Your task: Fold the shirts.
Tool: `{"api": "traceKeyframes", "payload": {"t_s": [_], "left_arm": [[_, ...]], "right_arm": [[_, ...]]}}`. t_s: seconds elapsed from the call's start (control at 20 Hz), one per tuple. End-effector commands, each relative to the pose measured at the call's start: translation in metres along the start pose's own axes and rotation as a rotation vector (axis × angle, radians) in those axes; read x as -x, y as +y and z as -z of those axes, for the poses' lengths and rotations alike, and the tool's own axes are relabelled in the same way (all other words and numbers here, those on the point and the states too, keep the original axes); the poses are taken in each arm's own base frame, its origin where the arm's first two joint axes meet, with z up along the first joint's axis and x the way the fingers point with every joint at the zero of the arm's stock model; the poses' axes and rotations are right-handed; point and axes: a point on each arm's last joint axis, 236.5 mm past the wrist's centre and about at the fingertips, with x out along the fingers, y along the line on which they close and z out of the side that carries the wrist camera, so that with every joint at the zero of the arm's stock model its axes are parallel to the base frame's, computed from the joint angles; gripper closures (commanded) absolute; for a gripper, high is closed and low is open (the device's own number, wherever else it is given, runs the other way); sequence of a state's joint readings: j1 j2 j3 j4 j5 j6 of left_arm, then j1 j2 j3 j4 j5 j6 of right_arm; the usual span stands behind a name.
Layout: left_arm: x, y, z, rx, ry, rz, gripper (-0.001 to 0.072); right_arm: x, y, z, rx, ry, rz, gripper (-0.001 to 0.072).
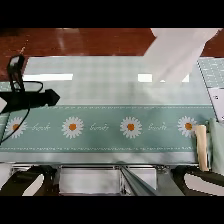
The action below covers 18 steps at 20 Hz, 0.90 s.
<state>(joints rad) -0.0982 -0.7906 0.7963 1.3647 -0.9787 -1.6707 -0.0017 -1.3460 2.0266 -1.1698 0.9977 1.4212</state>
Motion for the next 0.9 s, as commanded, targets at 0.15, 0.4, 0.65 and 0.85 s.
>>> {"api": "traceKeyframes", "payload": {"t_s": [0.15,0.4,0.65,0.85], "left_arm": [[-0.015,0.005,0.037,0.104,0.016,0.022,0.0201],[-0.012,0.012,0.028,0.118,-0.014,0.01,0.0201],[-0.008,0.045,0.02,0.163,-0.045,-0.051,0.0201],[-0.007,0.045,0.02,0.168,-0.044,-0.05,0.0201]], "right_arm": [[0.078,0.166,-0.031,0.117,-0.11,-0.362,0.0695],[0.063,0.228,0.055,0.136,0.148,-0.521,0.0695],[0.015,0.265,0.249,0.092,0.624,-0.574,0.0694],[-0.009,0.293,0.388,-0.031,0.879,-0.546,0.0694]]}}
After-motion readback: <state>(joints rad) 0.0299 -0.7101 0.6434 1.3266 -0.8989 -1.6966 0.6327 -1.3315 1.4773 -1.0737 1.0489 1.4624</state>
